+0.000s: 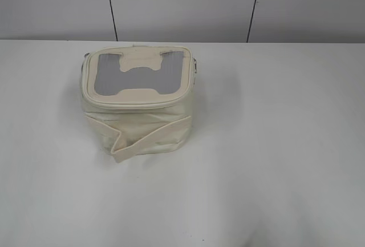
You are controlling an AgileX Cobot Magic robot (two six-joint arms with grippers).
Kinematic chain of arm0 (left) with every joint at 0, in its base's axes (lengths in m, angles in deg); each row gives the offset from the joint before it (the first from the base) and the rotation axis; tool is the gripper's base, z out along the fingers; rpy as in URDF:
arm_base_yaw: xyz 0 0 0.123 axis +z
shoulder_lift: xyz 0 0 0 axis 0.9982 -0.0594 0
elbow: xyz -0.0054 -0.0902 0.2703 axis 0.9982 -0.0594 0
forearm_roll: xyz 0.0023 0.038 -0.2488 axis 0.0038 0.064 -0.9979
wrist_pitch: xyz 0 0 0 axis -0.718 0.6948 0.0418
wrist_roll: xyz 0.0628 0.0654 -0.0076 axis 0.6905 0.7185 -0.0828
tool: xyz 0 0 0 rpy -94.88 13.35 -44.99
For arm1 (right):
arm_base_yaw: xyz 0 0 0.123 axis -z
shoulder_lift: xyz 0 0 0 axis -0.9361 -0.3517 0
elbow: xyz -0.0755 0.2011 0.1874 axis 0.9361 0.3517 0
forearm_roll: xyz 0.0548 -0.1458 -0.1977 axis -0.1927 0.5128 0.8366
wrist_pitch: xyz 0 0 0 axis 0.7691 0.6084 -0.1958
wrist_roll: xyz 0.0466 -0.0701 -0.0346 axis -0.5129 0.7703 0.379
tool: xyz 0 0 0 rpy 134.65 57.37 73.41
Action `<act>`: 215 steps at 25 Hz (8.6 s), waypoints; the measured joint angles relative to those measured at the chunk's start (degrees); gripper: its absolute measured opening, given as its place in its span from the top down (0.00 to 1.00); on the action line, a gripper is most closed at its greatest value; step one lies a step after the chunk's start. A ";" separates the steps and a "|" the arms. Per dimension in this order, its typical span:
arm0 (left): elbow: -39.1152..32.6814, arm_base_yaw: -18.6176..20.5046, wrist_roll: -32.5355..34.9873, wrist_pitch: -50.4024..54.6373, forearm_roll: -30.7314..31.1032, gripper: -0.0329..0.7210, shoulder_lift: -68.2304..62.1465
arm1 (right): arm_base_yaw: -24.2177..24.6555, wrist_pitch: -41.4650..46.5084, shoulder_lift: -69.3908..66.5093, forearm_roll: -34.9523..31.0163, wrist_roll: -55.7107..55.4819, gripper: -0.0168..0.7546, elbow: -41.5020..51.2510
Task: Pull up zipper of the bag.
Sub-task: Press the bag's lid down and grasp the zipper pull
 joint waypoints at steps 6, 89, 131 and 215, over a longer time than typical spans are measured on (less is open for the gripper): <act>0.00 0.00 0.00 0.00 0.00 0.64 0.00 | 0.00 0.00 0.00 0.00 0.00 0.27 0.00; 2.95 -0.04 33.11 -22.12 -44.68 0.64 -38.16 | -22.82 -8.14 -140.59 -53.41 54.10 0.92 -93.52; 22.09 -4.32 118.58 -32.81 -94.47 0.63 -107.11 | -22.65 -8.33 -140.65 -53.17 49.24 0.92 -93.63; 29.12 -2.98 132.83 -30.46 -96.44 0.64 -112.17 | -22.65 -8.61 -140.66 -52.32 47.28 0.92 -93.65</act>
